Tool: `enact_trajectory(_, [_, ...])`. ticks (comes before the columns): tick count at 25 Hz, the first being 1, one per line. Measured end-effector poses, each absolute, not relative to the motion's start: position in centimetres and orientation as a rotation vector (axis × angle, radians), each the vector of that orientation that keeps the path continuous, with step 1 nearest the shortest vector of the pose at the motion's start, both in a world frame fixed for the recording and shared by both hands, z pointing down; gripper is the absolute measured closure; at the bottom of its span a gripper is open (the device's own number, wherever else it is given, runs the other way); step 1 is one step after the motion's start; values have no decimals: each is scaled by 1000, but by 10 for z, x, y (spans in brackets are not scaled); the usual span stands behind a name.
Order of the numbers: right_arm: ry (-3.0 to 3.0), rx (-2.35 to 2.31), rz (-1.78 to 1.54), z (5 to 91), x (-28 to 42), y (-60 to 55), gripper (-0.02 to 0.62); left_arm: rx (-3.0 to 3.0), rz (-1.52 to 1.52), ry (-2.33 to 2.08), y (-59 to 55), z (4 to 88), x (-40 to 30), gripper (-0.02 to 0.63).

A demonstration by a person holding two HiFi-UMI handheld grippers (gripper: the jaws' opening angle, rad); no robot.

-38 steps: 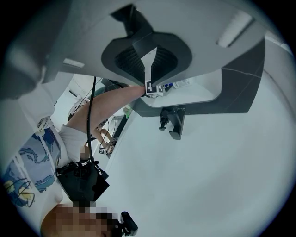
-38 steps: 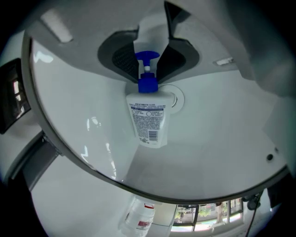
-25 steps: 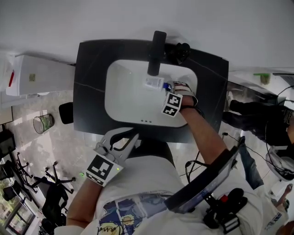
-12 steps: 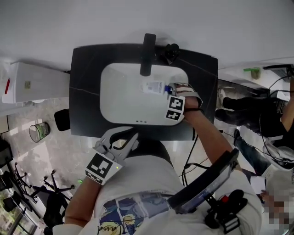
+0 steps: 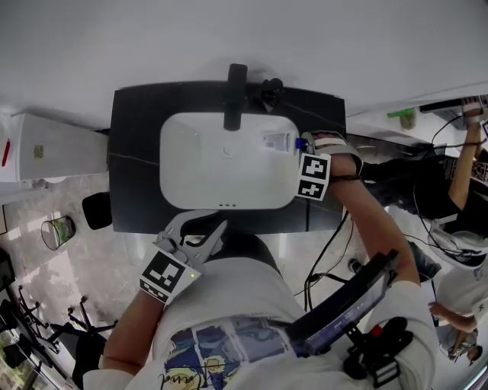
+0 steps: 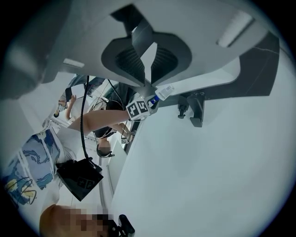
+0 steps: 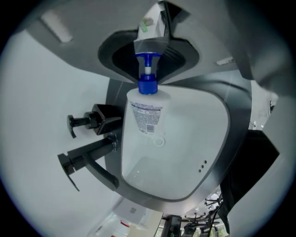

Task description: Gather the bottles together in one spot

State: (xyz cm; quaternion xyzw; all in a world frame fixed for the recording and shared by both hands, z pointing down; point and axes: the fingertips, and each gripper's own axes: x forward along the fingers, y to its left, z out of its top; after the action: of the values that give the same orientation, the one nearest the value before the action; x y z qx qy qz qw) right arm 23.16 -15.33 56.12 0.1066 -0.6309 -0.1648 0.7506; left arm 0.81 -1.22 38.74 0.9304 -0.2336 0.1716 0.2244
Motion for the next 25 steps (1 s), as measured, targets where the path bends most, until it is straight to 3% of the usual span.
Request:
enact_trajectory(13, [-1115, 114, -451, 505, 280, -224, 477, 2580, 445, -666, -15, 387, 1, 561])
enact_trajectory(25, [-850, -32, -513, 505, 301, -282, 477, 2555, 436, -700, -15, 386, -1, 561])
